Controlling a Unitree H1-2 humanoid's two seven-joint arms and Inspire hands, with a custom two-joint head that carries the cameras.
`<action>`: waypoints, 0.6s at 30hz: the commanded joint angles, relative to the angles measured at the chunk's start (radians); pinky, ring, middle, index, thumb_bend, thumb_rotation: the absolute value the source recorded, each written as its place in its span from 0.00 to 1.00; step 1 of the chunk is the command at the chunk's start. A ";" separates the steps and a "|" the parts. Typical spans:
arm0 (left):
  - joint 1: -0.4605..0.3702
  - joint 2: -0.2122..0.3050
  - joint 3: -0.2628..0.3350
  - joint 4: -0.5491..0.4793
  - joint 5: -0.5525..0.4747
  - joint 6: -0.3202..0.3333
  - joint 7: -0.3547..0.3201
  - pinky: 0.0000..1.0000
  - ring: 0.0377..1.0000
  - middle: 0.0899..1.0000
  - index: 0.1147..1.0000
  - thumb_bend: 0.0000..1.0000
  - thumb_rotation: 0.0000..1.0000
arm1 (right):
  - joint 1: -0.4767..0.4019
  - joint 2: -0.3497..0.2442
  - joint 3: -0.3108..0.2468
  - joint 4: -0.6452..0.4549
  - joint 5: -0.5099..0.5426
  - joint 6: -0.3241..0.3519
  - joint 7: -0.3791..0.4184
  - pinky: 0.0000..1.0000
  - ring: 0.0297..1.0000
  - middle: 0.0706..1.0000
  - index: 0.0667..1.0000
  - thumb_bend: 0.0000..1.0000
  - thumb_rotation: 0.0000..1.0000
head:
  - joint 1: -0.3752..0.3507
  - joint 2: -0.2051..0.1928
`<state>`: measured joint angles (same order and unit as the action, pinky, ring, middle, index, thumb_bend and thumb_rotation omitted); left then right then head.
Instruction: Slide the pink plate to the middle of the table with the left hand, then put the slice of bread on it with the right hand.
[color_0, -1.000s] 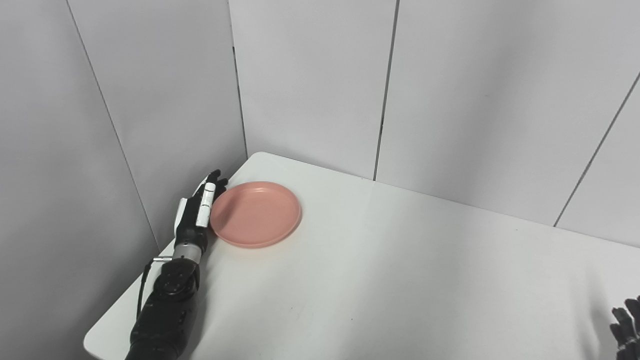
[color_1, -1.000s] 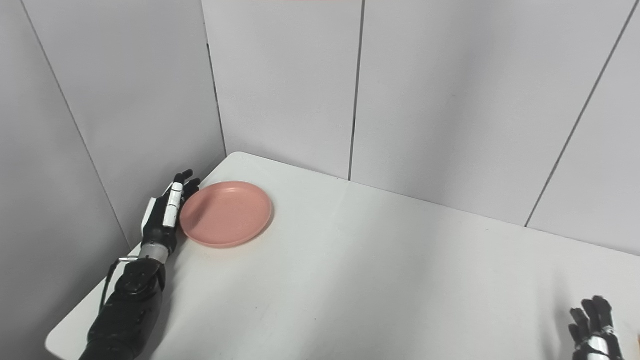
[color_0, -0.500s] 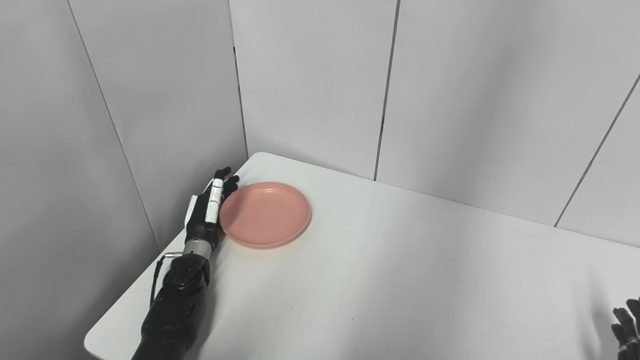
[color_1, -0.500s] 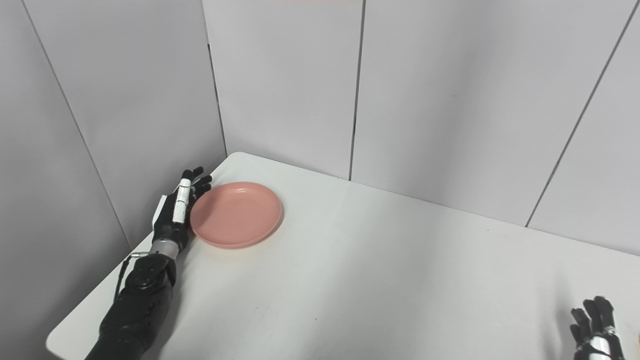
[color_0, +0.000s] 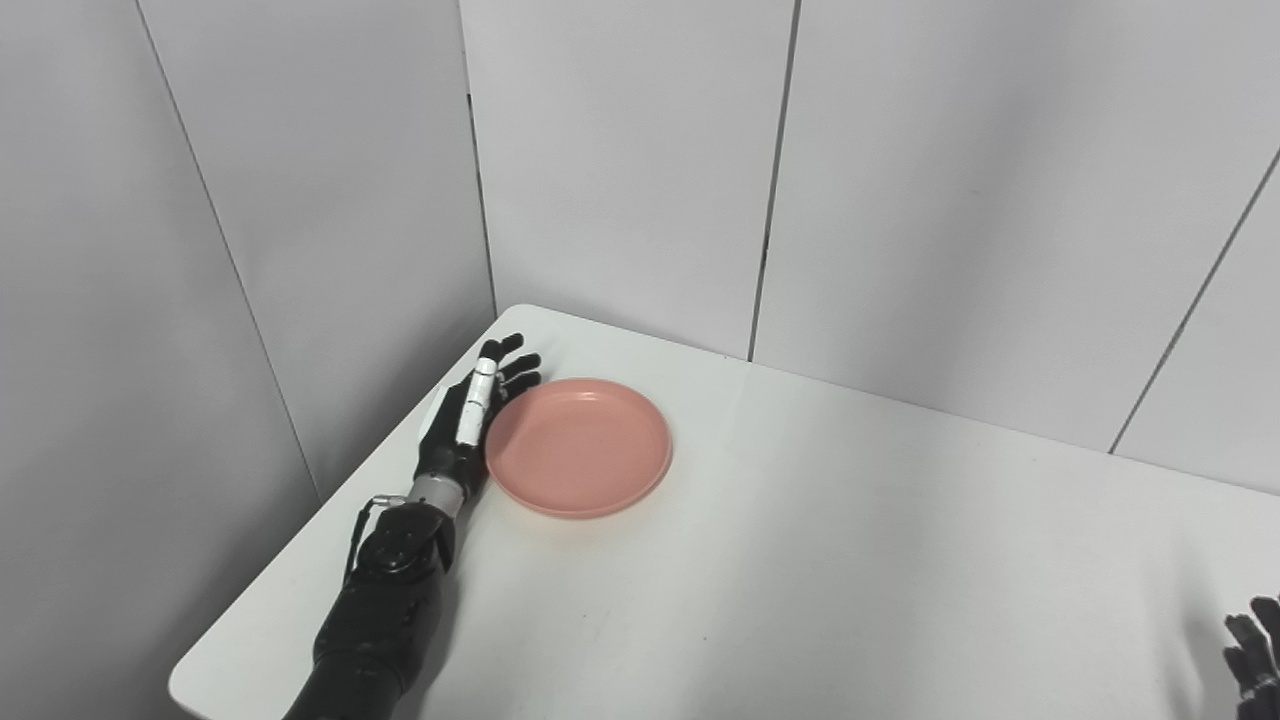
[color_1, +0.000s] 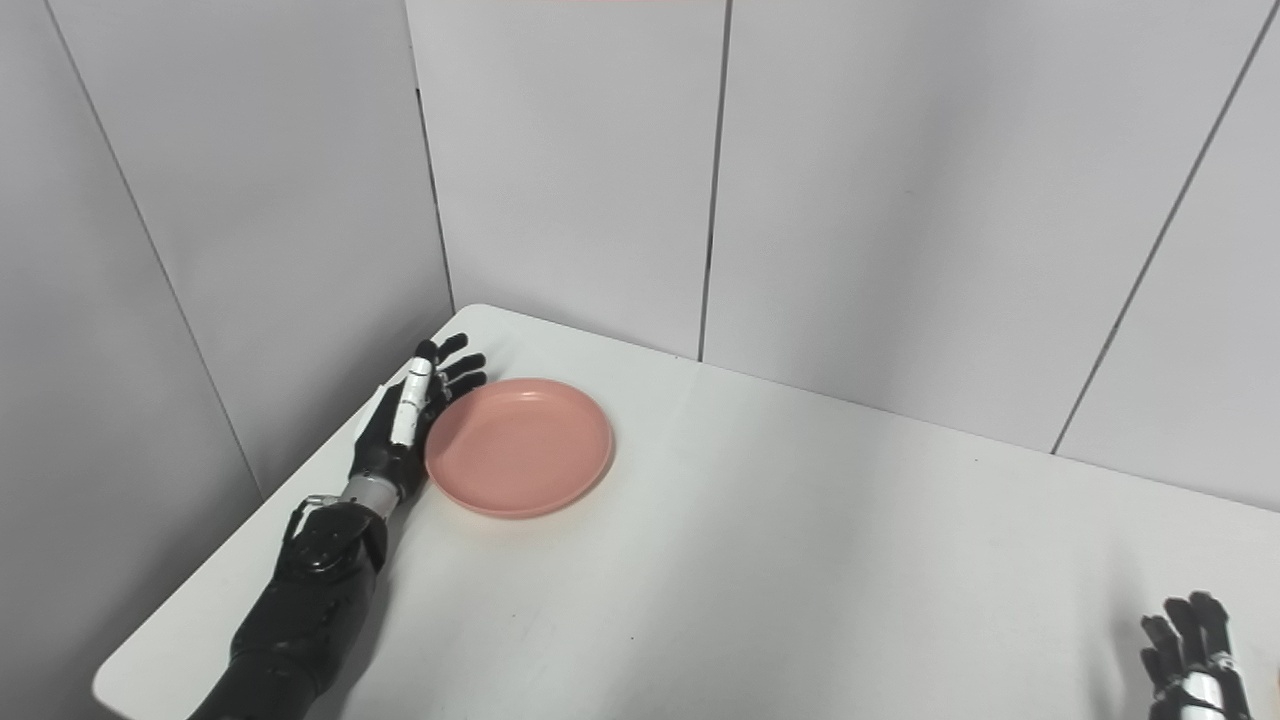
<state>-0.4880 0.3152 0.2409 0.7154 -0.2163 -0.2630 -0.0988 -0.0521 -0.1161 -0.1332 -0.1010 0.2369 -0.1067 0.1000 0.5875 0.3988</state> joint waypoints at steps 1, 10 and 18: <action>-0.022 -0.014 -0.011 0.000 0.001 -0.032 -0.013 0.89 0.81 0.80 0.82 0.79 1.00 | -0.029 -0.005 -0.006 -0.025 0.004 -0.039 0.002 1.00 0.95 0.95 0.96 0.62 0.89 | 0.000 0.001; -0.021 -0.048 -0.050 -0.006 0.019 -0.039 -0.022 0.86 0.82 0.81 0.84 0.78 1.00 | -0.030 -0.004 -0.009 -0.028 0.015 -0.033 0.003 1.00 0.95 0.95 0.96 0.61 0.88 | -0.003 0.004; 0.002 -0.084 -0.079 -0.065 0.033 0.005 -0.022 0.93 0.83 0.83 0.86 0.78 1.00 | -0.035 -0.002 -0.010 -0.026 0.012 -0.033 -0.001 1.00 0.95 0.96 0.96 0.62 0.87 | -0.010 0.003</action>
<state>-0.4930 0.2372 0.1699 0.6550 -0.1913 -0.2507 -0.1184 -0.0566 -0.1140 -0.1370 -0.1008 0.2414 -0.1067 0.0985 0.5783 0.4004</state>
